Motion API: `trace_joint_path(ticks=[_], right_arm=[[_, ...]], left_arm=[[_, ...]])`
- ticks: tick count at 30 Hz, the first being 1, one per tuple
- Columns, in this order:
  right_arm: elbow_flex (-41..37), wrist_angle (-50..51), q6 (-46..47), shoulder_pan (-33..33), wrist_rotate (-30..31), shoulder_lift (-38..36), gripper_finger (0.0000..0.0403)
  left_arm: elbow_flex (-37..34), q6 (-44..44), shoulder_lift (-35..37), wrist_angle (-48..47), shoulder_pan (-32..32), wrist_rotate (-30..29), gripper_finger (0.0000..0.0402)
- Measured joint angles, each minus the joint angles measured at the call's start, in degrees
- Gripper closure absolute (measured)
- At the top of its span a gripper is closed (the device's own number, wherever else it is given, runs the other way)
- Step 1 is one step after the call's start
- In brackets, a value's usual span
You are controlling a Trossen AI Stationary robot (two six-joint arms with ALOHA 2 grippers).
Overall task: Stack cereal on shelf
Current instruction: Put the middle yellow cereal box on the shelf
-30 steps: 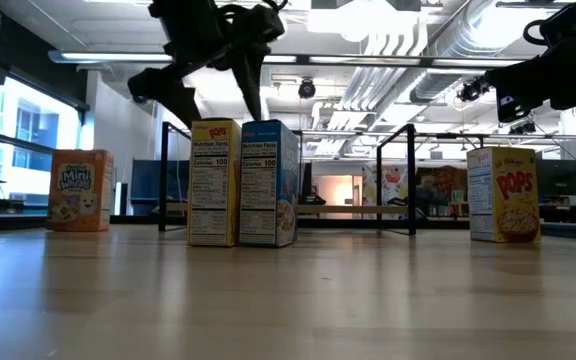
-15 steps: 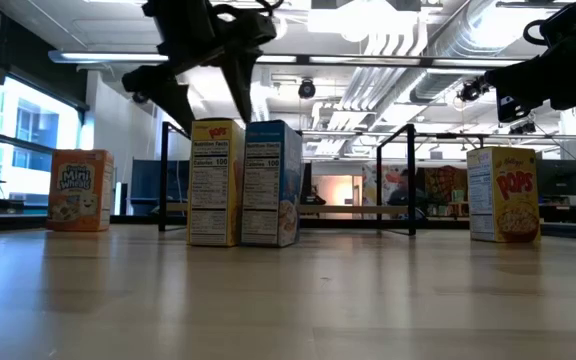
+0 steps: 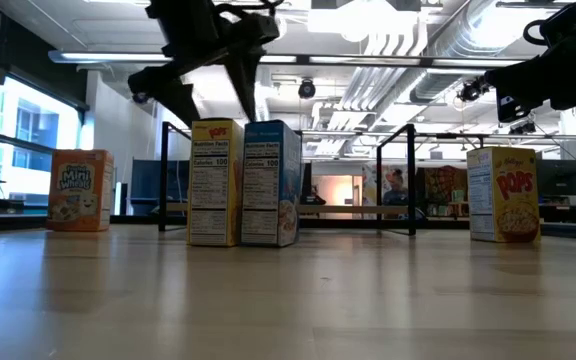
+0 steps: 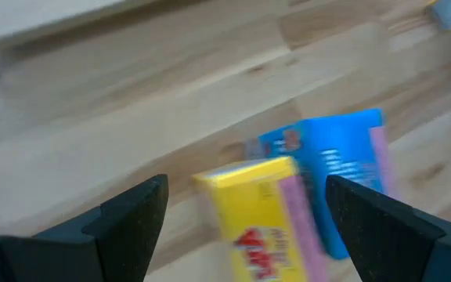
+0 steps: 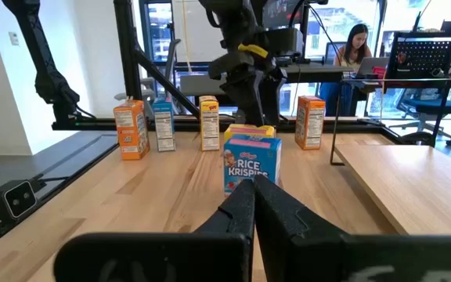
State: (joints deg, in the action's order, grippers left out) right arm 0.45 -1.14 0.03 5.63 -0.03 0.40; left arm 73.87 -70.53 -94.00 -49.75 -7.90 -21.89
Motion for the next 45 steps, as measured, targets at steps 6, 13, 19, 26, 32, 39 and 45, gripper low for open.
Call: trace_joint_path(ticks=[6,13,19,26,32,39,45], right_arm=[[0.0,0.0,0.0,0.0,0.0,0.0,0.0402],[0.0,0.01,0.0,0.0,0.0,0.0,0.0402],[0.02,0.02,0.0,0.02,0.0,0.02,0.0402],[0.02,0.02,0.0,0.01,0.0,0.21,0.0402],[0.02,0.02,0.0,0.0,0.0,0.28,0.0402],[0.0,0.02,0.0,0.02,0.0,0.39,0.0402],[0.01,0.02,0.0,0.0,0.0,0.39,0.0402]], left_arm=[[0.0,-1.35,0.0,-0.78,-0.48,0.04,0.0064],[0.15,-0.98,-1.6,1.09,-1.01,1.73,0.0064],[0.11,-1.39,-2.4,0.39,-1.14,1.92,0.0064],[0.15,-1.22,-1.67,0.25,-1.1,3.08,0.0064],[0.2,-0.8,-0.92,-0.01,-1.14,1.62,0.0064],[0.18,-0.78,-0.96,-0.15,-1.14,0.53,0.0064],[-0.02,-0.8,-2.32,0.03,-1.14,0.88,0.0064]])
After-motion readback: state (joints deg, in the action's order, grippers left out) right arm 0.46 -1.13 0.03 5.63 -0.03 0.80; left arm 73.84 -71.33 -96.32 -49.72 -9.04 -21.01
